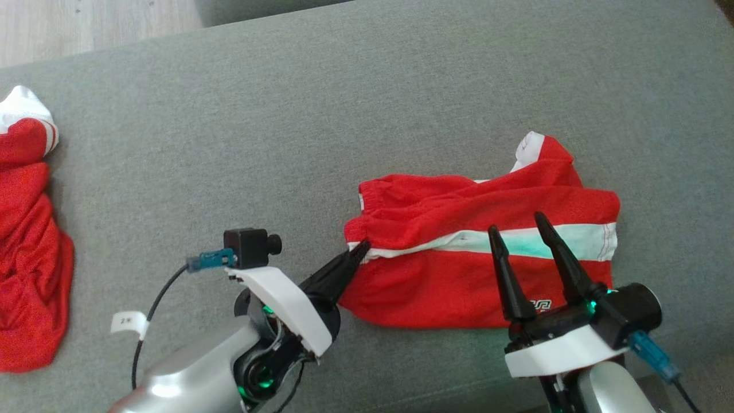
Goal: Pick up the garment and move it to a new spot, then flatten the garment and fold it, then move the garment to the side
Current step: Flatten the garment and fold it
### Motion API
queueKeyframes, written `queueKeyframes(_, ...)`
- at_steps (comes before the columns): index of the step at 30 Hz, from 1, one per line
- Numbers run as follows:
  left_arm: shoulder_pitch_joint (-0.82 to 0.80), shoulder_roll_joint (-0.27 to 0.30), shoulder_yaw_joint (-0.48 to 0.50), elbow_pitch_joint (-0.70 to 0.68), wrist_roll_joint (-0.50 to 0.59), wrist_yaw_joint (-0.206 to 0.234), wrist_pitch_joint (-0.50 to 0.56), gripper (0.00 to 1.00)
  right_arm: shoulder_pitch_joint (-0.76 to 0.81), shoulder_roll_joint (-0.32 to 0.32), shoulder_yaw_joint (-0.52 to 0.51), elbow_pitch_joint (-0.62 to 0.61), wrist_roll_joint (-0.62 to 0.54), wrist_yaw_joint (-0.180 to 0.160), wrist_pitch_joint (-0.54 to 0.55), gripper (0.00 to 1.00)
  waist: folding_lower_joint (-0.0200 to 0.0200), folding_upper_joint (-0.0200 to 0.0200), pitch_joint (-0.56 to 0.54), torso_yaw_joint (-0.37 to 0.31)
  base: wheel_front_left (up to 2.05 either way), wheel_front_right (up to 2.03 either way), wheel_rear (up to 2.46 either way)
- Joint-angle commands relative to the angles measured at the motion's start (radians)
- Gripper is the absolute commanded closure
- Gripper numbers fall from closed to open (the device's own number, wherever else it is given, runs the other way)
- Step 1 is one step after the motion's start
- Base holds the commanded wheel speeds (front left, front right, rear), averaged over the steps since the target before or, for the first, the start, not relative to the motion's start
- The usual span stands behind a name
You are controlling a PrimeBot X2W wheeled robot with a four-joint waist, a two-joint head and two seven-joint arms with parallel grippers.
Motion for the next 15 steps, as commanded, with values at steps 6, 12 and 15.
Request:
queueKeyframes(6,-0.007,0.073,0.015,-0.064,-0.011,-0.006,-0.013,1.0,-0.008,-0.009,0.001,-0.024,-0.008,0.007,-0.004,0.0,0.0,0.0,-0.004,-0.001,0.0,0.0,0.0)
queueKeyframes(12,0.011,0.121,0.067,-0.072,0.02,-0.006,-0.013,1.0,-0.026,-0.005,-0.11,0.09,0.118,0.007,-0.004,0.0,0.0,0.0,-0.002,0.017,0.0,0.0,0.0)
queueKeyframes(15,0.019,0.139,0.094,-0.075,0.032,-0.006,-0.013,1.0,-0.054,-0.005,-0.145,0.195,0.204,0.007,-0.004,0.0,0.0,0.0,0.002,0.031,0.0,0.0,0.0)
